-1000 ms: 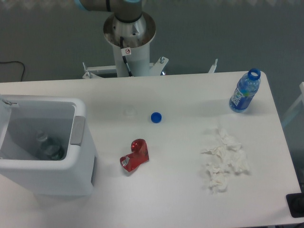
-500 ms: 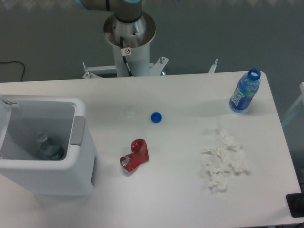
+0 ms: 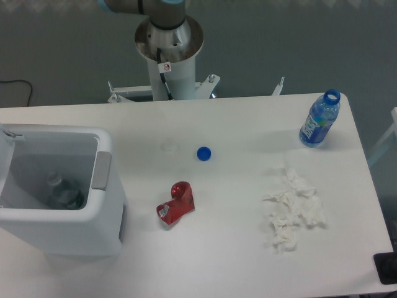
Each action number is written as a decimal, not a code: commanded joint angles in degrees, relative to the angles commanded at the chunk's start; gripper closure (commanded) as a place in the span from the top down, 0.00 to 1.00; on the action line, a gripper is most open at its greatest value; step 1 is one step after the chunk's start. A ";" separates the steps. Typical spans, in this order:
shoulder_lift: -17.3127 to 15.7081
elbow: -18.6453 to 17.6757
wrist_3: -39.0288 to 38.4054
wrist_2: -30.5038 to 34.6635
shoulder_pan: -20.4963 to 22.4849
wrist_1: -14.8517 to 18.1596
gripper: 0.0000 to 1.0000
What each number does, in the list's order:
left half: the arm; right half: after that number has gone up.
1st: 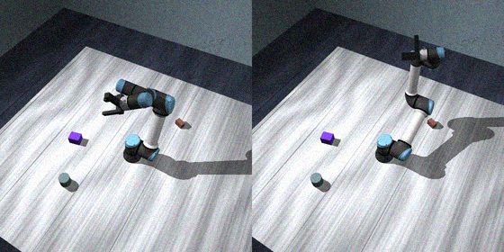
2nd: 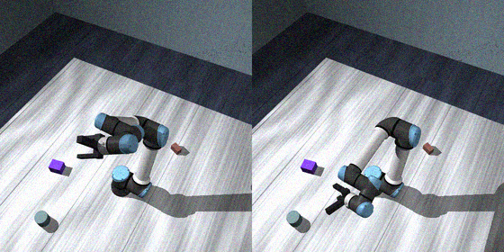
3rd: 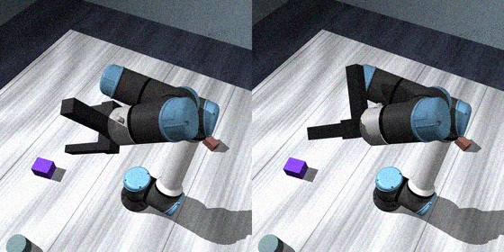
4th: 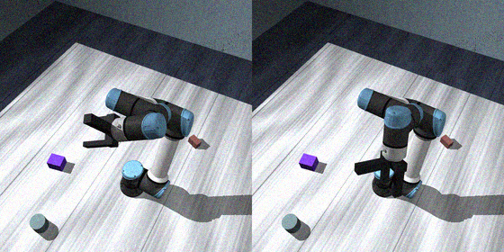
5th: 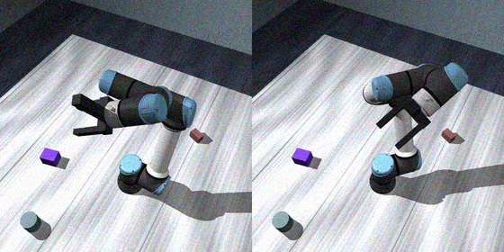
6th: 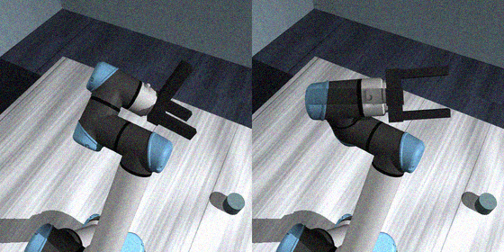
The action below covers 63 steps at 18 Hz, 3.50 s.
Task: Close the trash can
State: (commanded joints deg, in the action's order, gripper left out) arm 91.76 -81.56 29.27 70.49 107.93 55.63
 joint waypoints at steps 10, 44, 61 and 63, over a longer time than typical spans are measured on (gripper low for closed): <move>-0.97 -0.70 -2.63 5.27 0.18 0.09 0.06; 1.75 -6.24 -2.64 6.86 12.66 0.26 0.06; 6.15 -6.50 -2.20 6.07 13.89 0.26 0.06; 6.24 -6.68 -2.11 6.07 14.06 0.26 0.06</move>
State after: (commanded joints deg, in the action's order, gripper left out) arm 98.00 -88.24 27.16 76.55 121.99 55.90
